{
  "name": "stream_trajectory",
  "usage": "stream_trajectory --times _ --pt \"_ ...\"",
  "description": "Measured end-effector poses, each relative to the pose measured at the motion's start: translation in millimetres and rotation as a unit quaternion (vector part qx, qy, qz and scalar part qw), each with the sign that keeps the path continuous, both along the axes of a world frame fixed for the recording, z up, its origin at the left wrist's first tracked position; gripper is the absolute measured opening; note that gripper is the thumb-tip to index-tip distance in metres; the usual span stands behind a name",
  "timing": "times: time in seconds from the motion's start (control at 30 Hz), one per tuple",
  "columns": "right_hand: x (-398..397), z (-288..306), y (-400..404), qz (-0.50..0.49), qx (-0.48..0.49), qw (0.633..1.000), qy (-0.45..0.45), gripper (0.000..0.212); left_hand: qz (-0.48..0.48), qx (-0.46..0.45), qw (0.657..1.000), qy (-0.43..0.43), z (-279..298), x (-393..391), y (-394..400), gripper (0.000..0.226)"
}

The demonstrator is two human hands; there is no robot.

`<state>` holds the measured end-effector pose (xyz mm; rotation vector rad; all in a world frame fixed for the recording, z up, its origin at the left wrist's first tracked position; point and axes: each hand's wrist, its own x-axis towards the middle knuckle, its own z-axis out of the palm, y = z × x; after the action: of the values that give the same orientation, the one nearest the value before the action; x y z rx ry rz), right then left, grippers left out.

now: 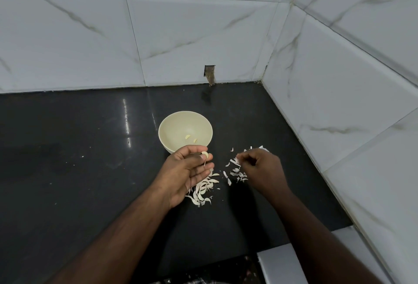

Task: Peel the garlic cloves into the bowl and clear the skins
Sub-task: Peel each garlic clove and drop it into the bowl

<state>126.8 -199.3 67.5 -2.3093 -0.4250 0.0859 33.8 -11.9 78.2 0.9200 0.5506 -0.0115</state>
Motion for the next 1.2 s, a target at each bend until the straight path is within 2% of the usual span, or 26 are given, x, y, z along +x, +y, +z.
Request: stream_trajectory --times 0.17,0.27,0.4,0.47,0.53,0.6,0.77,0.93,1.07,1.2 --pt "2.1 8.3 -1.3 -0.025 -0.026 0.998 -0.043 0.022 -0.016 0.027 0.999 -0.009 -0.9 -0.2 0.1 0.014" --pt "-4.5 14.1 4.8 -0.018 0.034 0.999 -0.038 0.025 -0.008 0.035 0.999 -0.013 -1.4 0.4 -1.7 0.013" --pt "-23.7 25.5 27.1 0.055 0.165 0.980 0.095 0.023 0.005 0.027 0.999 -0.017 -0.5 1.2 -3.1 0.015" --pt "-32.0 27.8 36.6 0.082 0.184 0.972 0.122 0.023 0.006 0.026 0.999 -0.018 0.8 0.6 -3.5 0.015" --pt "-33.8 25.7 41.5 0.062 0.175 0.979 0.088 0.028 0.001 0.023 1.000 -0.019 2.0 -0.1 -3.5 0.015" --pt "-32.1 24.0 44.1 0.034 0.161 0.984 0.062 0.024 -0.003 0.019 1.000 -0.022 2.6 -1.3 -3.5 0.014" --pt "-32.3 19.6 48.5 0.036 0.131 0.989 0.063 0.013 0.015 0.013 0.999 -0.037 1.8 -1.4 -3.0 0.015" --pt "-34.3 18.6 49.5 0.030 0.084 0.995 0.047 0.017 0.015 0.040 0.998 -0.041 0.2 -1.3 -5.2 0.012" --pt "-33.3 19.6 48.9 0.032 0.125 0.985 0.111 0.019 0.010 0.041 0.998 -0.038 -0.8 -1.6 -5.4 0.013" --pt "-33.2 27.3 47.2 0.040 0.200 0.956 0.210 0.018 -0.001 0.027 0.999 -0.039 -1.8 -3.3 -3.5 0.014"
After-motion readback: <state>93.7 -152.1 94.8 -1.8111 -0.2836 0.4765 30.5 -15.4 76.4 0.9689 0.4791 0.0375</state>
